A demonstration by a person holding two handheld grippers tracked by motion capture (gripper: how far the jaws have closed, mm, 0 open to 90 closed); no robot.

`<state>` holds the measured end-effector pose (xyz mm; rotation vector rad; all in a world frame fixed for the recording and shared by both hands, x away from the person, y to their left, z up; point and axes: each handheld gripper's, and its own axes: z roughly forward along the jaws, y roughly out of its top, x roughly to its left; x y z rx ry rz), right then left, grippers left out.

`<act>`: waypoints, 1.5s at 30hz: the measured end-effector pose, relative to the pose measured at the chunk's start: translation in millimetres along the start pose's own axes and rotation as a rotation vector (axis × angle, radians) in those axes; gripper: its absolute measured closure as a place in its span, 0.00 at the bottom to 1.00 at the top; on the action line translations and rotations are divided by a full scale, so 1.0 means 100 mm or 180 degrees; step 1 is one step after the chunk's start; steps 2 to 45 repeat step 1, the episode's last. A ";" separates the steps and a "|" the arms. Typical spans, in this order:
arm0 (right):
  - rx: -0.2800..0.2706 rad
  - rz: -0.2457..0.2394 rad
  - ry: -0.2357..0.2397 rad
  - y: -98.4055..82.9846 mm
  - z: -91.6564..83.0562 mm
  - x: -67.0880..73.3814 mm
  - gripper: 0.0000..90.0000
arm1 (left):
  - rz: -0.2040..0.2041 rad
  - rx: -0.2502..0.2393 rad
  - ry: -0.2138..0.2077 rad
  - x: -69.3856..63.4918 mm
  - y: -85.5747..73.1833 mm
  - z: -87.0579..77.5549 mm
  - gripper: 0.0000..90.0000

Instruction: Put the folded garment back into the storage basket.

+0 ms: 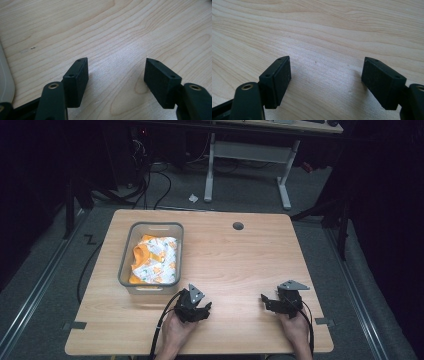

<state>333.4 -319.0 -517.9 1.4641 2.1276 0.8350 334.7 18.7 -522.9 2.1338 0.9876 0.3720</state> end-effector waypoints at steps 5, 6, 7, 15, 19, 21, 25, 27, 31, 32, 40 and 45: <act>0.0001 0.0000 0.0000 0.00 0.00 0.00 0.26 | -0.0005 -0.0003 0.0000 0.00 0.00 0.00 0.40; 0.0001 0.0000 0.0000 0.00 0.00 0.00 0.26 | -0.0005 -0.0003 0.0000 0.00 0.00 0.00 0.40; 0.0001 0.0000 0.0000 0.00 0.00 0.00 0.26 | -0.0005 -0.0003 0.0000 0.00 0.00 0.00 0.40; 0.0001 0.0000 0.0000 0.00 0.00 0.00 0.26 | -0.0005 -0.0003 0.0000 0.00 0.00 0.00 0.40; 0.0001 0.0000 0.0000 0.00 0.00 0.00 0.26 | -0.0005 -0.0003 0.0000 0.00 0.00 0.00 0.40; 0.0001 0.0000 0.0000 0.00 0.00 0.00 0.26 | -0.0005 -0.0003 0.0000 0.00 0.00 0.00 0.40; 0.0001 0.0000 0.0000 0.00 0.00 0.00 0.26 | -0.0005 -0.0003 0.0000 0.00 0.00 0.00 0.40; 0.0001 0.0000 0.0000 0.00 0.00 0.00 0.26 | -0.0005 -0.0003 0.0000 0.00 0.00 0.00 0.40; 0.0001 0.0000 0.0000 0.00 0.00 0.00 0.26 | -0.0005 -0.0003 0.0000 0.00 0.00 0.00 0.40; 0.0001 0.0000 0.0000 0.00 0.00 0.00 0.26 | -0.0005 -0.0003 0.0000 0.00 0.00 0.00 0.40; 0.0001 0.0000 0.0000 0.00 0.00 0.00 0.26 | -0.0005 -0.0003 0.0000 0.00 0.00 0.00 0.40; 0.0001 0.0000 0.0000 0.00 0.00 0.00 0.26 | -0.0005 -0.0003 0.0000 0.00 0.00 0.00 0.40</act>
